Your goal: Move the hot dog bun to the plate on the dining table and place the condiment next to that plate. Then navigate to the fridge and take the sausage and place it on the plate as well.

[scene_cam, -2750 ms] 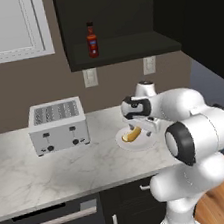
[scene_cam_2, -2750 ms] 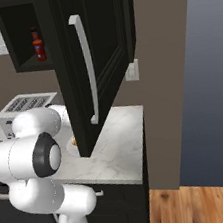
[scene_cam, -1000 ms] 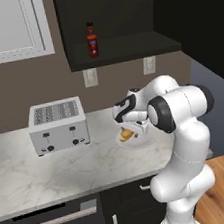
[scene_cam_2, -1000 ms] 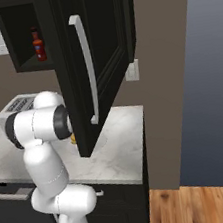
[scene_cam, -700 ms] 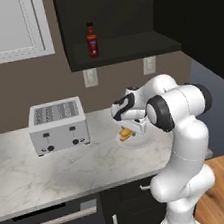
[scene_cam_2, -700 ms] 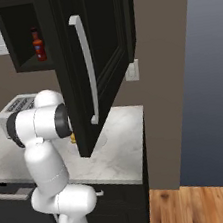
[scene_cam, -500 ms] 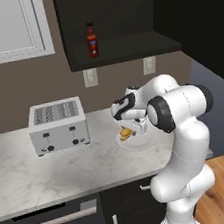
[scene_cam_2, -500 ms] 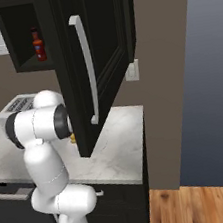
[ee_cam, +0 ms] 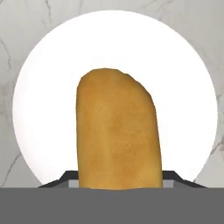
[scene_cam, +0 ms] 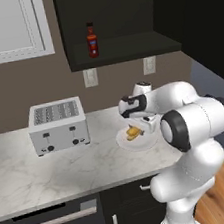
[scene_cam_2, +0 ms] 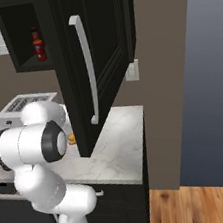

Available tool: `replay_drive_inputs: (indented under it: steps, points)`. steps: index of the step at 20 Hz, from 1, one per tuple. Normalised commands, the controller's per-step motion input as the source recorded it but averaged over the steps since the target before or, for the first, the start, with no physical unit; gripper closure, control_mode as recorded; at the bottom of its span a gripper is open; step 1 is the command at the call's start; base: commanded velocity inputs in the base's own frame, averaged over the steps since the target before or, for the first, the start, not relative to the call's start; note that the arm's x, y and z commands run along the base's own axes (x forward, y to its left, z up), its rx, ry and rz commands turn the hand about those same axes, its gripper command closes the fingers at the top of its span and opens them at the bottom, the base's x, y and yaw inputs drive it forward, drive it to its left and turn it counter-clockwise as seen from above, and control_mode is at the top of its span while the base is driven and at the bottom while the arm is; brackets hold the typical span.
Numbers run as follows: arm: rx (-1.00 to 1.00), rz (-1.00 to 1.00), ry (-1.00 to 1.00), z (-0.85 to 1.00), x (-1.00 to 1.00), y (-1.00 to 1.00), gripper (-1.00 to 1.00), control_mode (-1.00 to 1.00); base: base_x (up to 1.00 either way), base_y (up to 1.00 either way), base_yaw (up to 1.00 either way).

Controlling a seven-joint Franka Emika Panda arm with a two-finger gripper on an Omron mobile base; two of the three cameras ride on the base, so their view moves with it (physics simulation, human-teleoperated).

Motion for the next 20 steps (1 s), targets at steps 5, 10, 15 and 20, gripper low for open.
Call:
replay_drive_inputs:
  steps: [5, 10, 15, 20]
  points:
    - [0.0, -0.04, 0.0, 0.71, -0.49, -0.23, 1.0, -1.0, 0.0, 0.0, 0.0]
    - [0.0, -0.03, 0.01, 0.64, -0.48, -0.15, 1.0, -1.0, 0.0, 0.0, 0.0]
    - [0.0, 0.0, 0.02, 0.57, -0.51, -0.02, 1.0, -1.0, 0.0, 0.0, 0.0]
    - [0.0, 0.0, 0.06, 0.55, -0.61, -0.01, 1.0, -1.0, 0.0, 0.0, 0.0]
